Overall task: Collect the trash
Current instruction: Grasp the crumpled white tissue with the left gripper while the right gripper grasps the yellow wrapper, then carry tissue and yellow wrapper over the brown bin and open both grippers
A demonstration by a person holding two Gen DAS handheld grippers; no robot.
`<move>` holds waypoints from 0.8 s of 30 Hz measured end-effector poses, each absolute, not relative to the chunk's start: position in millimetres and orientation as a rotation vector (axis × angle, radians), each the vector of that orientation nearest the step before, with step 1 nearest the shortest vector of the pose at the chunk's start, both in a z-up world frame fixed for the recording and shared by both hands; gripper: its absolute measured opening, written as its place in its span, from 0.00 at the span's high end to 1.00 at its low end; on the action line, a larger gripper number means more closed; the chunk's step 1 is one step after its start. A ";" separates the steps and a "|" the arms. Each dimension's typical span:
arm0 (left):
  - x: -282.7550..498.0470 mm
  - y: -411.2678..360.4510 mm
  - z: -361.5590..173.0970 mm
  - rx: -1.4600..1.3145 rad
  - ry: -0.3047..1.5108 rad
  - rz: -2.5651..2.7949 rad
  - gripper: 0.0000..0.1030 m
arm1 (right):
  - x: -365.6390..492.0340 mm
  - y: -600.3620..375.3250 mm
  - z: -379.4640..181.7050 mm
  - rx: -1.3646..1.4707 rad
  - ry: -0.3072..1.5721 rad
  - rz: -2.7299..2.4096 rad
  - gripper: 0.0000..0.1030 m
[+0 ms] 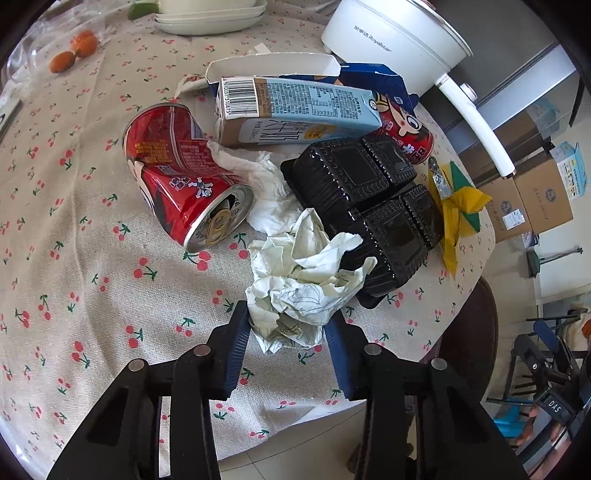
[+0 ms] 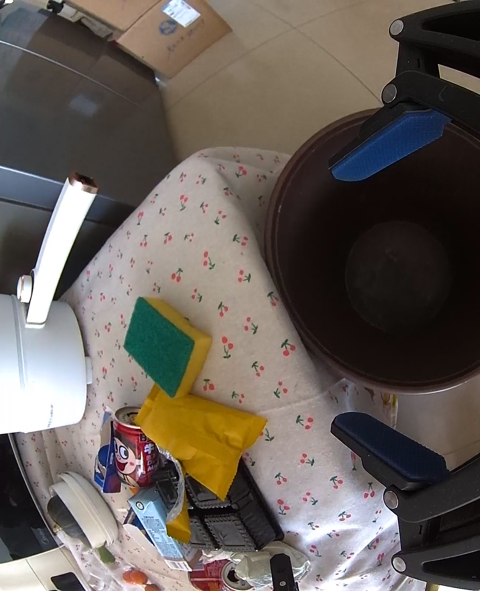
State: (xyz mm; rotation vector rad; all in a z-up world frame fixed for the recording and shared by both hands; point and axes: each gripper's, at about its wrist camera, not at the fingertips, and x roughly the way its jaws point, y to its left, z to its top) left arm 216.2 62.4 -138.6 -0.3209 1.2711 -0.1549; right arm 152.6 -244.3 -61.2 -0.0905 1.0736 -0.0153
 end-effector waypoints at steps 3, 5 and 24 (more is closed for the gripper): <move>212.5 65.5 -125.8 -0.316 1.235 -0.163 0.61 | 152.7 -240.6 -60.8 -0.090 1.067 -0.002 0.00; 208.2 68.2 -115.1 -0.324 1.210 -0.176 0.62 | 155.0 -237.5 -59.6 -0.079 1.063 0.003 0.00; 180.5 97.9 -64.6 -0.271 1.111 -0.199 0.62 | 255.1 -186.9 -101.8 0.275 1.184 0.117 0.12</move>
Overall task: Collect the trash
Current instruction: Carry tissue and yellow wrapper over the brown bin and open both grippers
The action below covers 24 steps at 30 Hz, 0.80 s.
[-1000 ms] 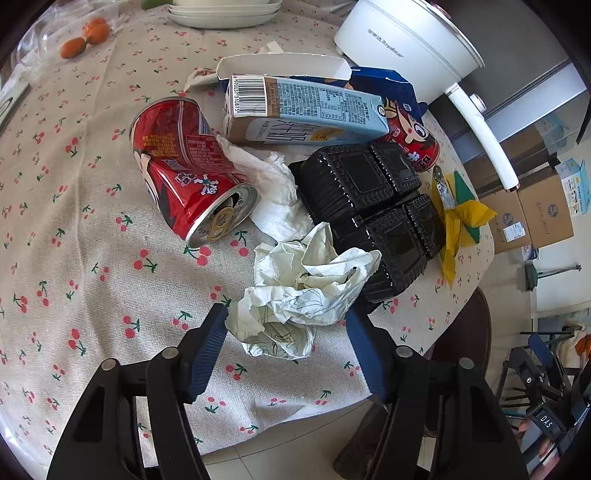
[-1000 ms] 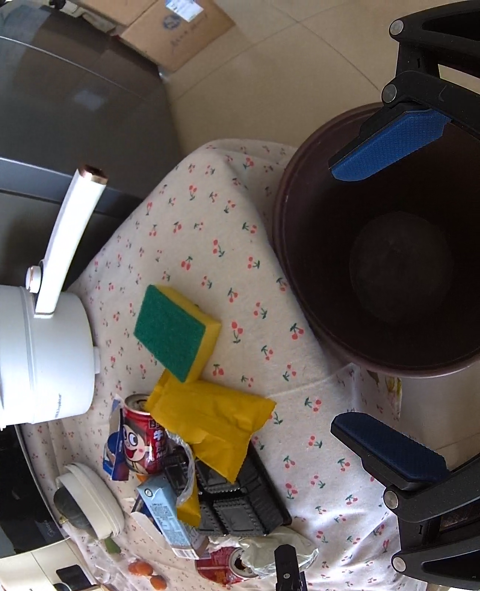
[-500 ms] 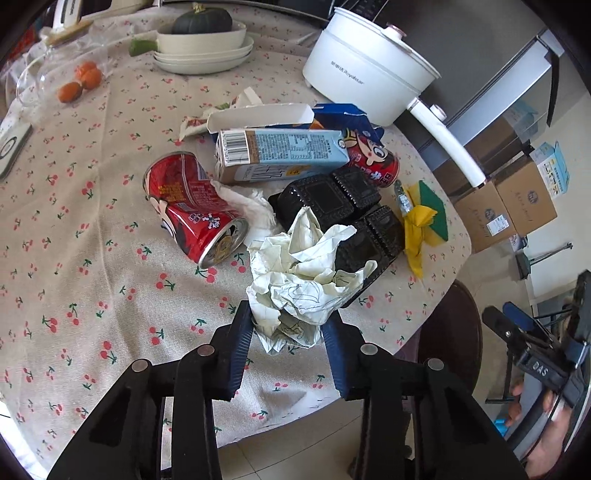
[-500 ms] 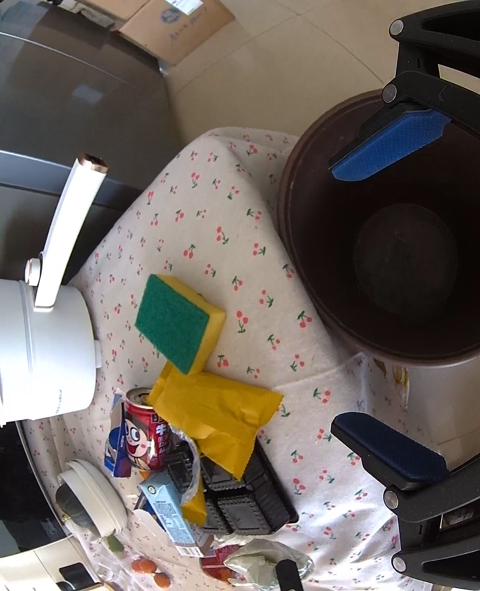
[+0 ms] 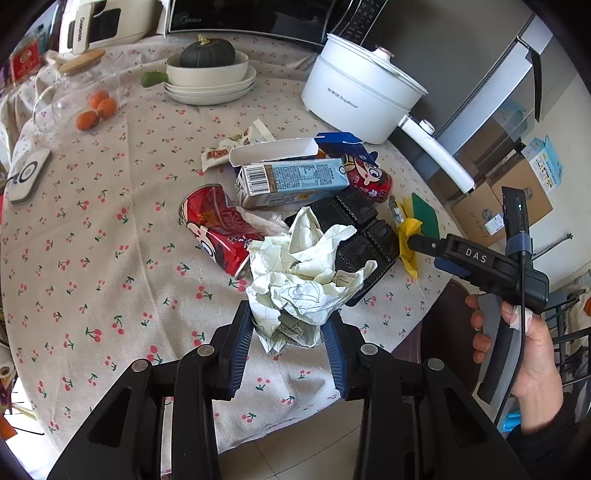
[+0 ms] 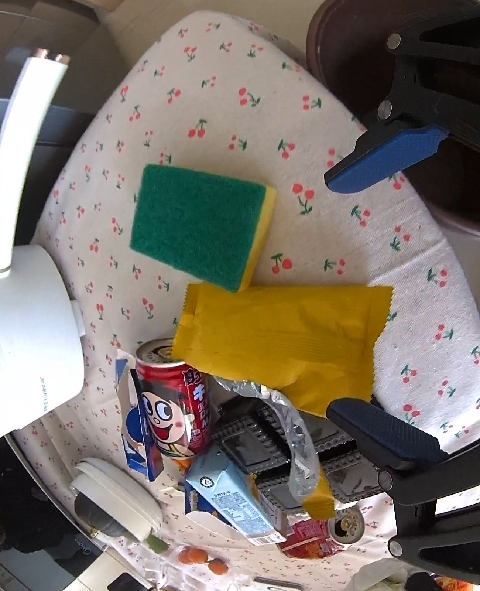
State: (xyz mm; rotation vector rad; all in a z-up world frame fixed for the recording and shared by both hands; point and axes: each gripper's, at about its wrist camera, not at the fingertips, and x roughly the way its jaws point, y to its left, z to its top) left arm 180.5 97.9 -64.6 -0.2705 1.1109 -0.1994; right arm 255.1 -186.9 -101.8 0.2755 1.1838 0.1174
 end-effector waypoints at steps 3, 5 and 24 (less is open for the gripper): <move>181.2 97.8 -66.8 -0.259 1.117 -0.197 0.62 | 262.8 -185.1 -106.3 0.352 1.174 0.137 0.12; 181.1 98.5 -67.7 -0.260 1.119 -0.196 0.62 | 267.7 -182.4 -110.7 0.373 1.181 0.140 0.14; 167.8 68.6 -55.1 -0.235 1.102 -0.262 0.62 | 204.8 -196.0 -53.5 0.242 1.116 0.188 0.47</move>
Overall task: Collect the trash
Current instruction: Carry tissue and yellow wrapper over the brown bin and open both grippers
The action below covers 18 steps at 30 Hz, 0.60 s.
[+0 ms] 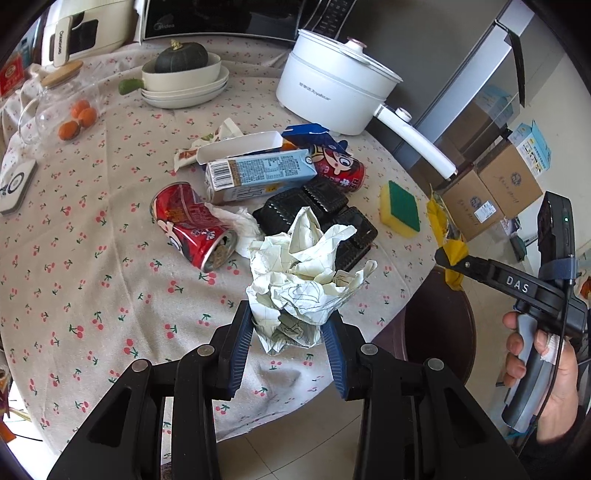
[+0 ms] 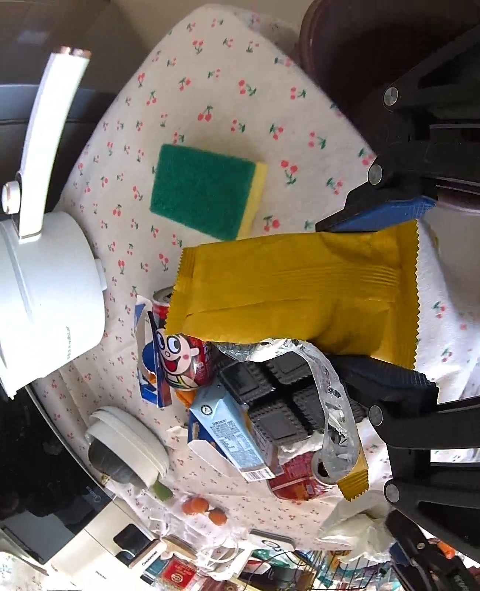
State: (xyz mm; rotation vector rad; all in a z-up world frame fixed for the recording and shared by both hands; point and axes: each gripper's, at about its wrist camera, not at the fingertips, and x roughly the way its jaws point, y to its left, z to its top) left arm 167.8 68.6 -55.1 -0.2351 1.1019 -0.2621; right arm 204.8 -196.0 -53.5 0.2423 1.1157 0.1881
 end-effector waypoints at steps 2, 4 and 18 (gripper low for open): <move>161.4 58.0 -52.8 -0.216 1.099 -0.285 0.62 | 189.0 -208.1 -48.0 0.232 1.114 0.164 0.47; 155.0 44.8 -51.3 -0.196 1.100 -0.310 0.62 | 171.8 -224.4 -45.2 0.227 1.112 0.133 0.47; 123.4 -96.9 -78.9 -0.016 1.152 -0.529 0.61 | 83.8 -329.3 -54.7 0.240 1.138 -0.016 0.47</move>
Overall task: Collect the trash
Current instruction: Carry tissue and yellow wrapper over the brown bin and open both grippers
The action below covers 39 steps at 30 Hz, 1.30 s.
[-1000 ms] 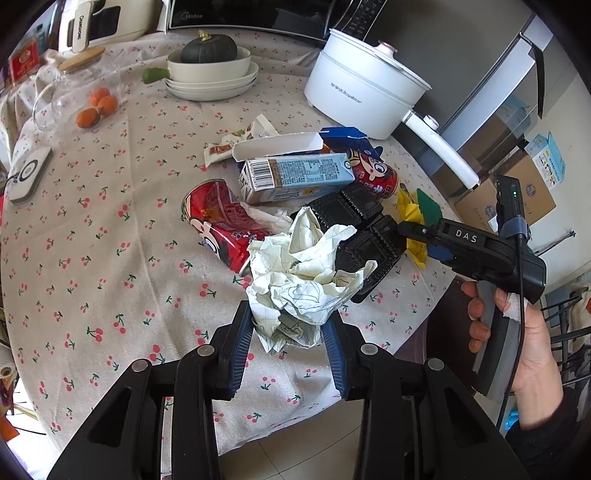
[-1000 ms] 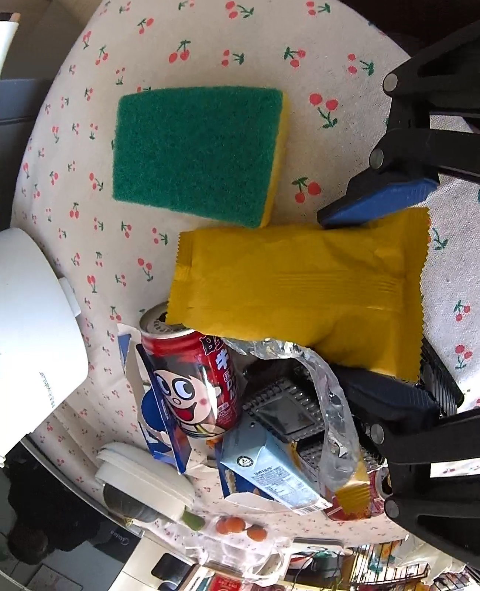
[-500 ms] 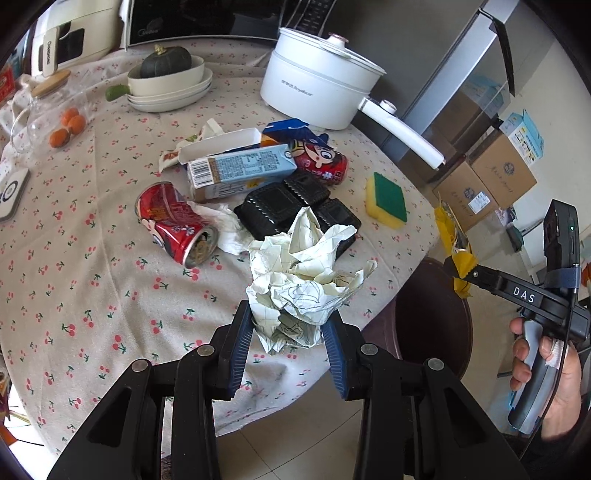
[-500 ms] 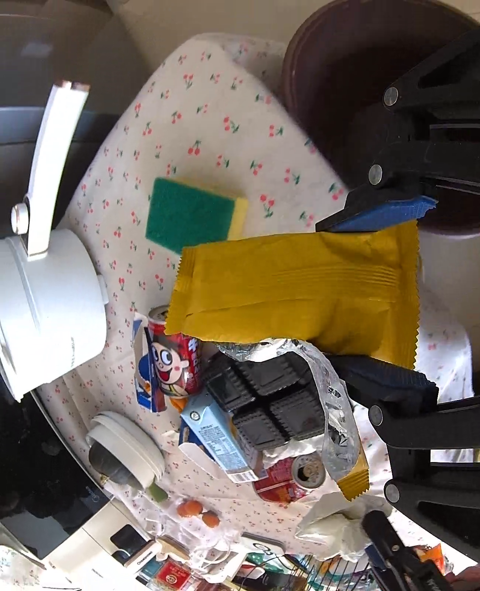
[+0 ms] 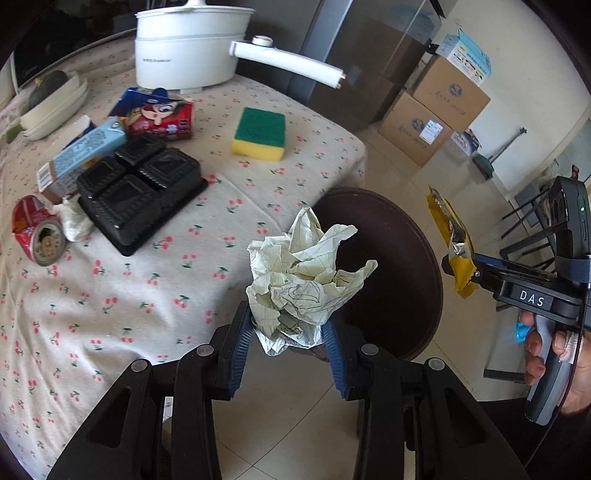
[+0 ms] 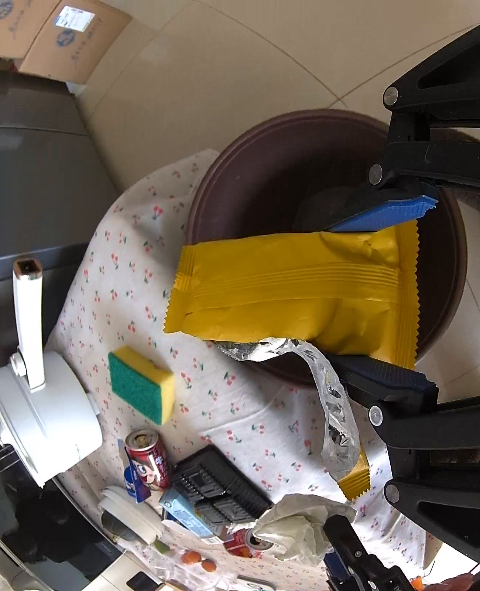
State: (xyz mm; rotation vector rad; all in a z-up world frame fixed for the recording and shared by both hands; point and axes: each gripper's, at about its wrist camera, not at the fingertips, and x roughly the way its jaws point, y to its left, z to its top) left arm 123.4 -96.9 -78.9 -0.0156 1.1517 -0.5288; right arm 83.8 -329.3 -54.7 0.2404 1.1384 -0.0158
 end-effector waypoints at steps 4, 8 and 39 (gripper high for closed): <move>117.9 -127.2 -92.7 0.024 1.168 -0.566 0.61 | 71.2 -355.9 -59.8 0.228 1.154 -0.042 0.47; 116.1 -151.1 -103.1 0.059 1.167 -0.597 0.60 | 61.8 -379.1 -67.0 0.247 1.175 -0.062 0.46; 126.2 -49.7 -87.3 0.036 1.114 -0.377 0.00 | 84.4 -353.0 -75.5 0.182 1.196 -0.042 0.15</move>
